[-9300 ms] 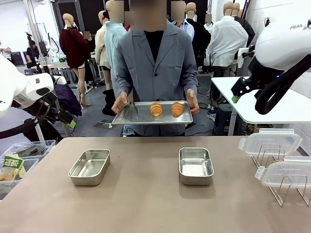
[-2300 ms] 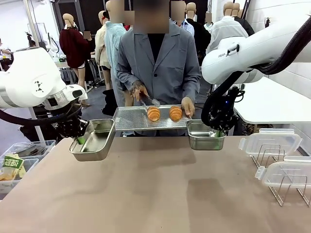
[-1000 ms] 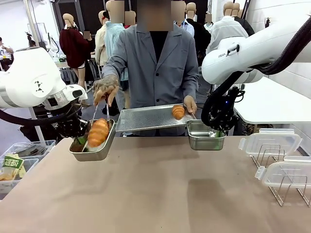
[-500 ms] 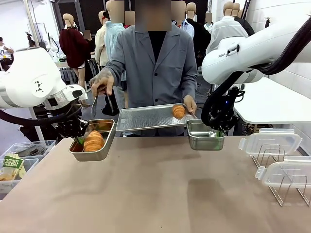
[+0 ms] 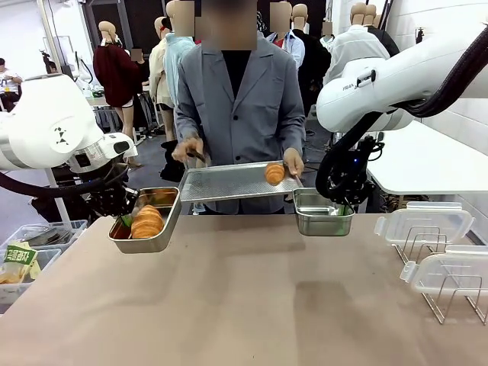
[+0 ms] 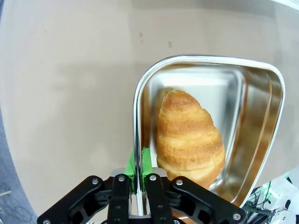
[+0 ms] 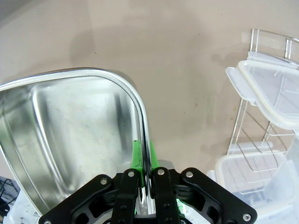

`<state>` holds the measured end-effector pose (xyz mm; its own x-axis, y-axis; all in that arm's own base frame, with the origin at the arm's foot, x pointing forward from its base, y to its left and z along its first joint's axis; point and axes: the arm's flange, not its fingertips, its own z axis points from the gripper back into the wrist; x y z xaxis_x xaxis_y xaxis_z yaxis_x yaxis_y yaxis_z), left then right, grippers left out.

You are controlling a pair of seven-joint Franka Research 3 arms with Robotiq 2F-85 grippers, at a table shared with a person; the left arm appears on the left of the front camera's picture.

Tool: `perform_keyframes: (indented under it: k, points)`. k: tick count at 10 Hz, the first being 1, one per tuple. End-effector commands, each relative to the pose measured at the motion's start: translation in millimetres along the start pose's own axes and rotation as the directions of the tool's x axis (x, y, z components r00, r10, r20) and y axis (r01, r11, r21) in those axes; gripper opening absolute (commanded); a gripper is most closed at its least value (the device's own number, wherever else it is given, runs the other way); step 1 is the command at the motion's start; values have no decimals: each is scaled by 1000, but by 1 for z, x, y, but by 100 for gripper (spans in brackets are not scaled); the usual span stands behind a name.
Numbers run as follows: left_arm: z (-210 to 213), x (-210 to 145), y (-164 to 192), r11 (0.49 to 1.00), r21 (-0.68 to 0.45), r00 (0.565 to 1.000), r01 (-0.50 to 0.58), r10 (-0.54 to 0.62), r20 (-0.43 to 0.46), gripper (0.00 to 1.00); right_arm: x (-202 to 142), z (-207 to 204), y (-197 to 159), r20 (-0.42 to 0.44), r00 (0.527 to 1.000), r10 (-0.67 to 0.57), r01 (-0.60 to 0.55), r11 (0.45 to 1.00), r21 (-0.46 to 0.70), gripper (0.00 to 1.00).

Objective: Place the bread in airtight containers.
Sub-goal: Once an object is inside an Airtight Container , place the container in the center of the table.

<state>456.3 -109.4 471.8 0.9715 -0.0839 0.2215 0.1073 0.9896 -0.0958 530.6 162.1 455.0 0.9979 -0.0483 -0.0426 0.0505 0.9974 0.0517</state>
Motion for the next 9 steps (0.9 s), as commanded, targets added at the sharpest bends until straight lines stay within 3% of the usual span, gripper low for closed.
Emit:
perform_keyframes:
  k: [1,9]
  points:
    - [2,1,2,1000,17,1000,9,-9,14,0,-5,1,-4,6,1000,-1,1,1000,-1,0]
    - [2,1,2,1000,17,1000,9,-9,14,0,-5,1,-4,6,1000,-1,1,1000,-1,0]
